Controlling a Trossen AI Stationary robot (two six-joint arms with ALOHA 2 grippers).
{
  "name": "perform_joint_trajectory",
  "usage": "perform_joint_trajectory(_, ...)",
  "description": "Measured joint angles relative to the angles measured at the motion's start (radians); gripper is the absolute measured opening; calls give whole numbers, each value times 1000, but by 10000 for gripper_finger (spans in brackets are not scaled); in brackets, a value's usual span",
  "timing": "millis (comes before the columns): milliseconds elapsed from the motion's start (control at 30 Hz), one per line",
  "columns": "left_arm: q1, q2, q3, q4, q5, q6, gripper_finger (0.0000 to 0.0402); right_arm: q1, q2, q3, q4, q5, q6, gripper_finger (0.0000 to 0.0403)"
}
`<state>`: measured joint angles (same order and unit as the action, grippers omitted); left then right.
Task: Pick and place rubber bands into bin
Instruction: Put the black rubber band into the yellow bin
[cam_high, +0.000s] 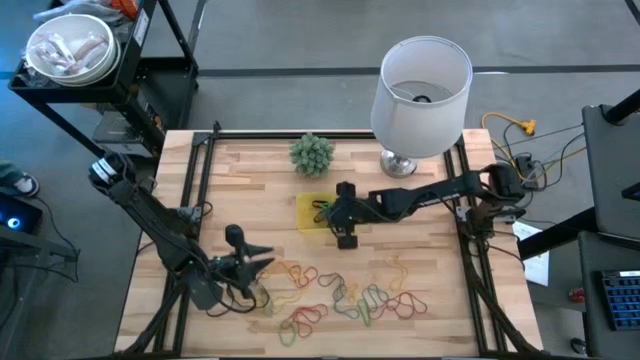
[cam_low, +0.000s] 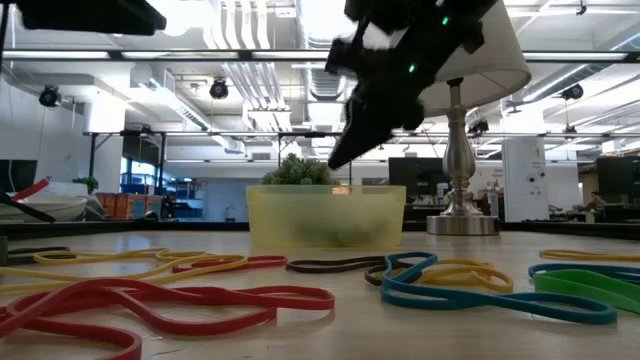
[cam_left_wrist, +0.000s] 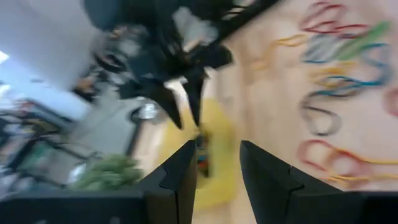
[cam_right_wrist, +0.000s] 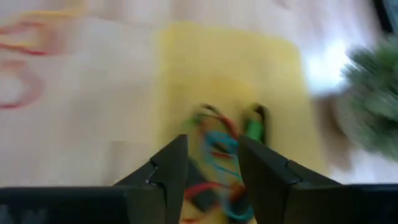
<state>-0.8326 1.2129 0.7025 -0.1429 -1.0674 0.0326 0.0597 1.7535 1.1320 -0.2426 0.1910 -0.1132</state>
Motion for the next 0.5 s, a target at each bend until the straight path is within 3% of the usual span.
perform_joint_trajectory(367, 0, 28, 3, -25, 412, -57, 107, 217, -86, -20, -19, -47, -20, 122)
perform_joint_trajectory(500, 0, 43, 4, -60, 506, -124, 107, 302, -98, -41, -31, -46, -7, 114)
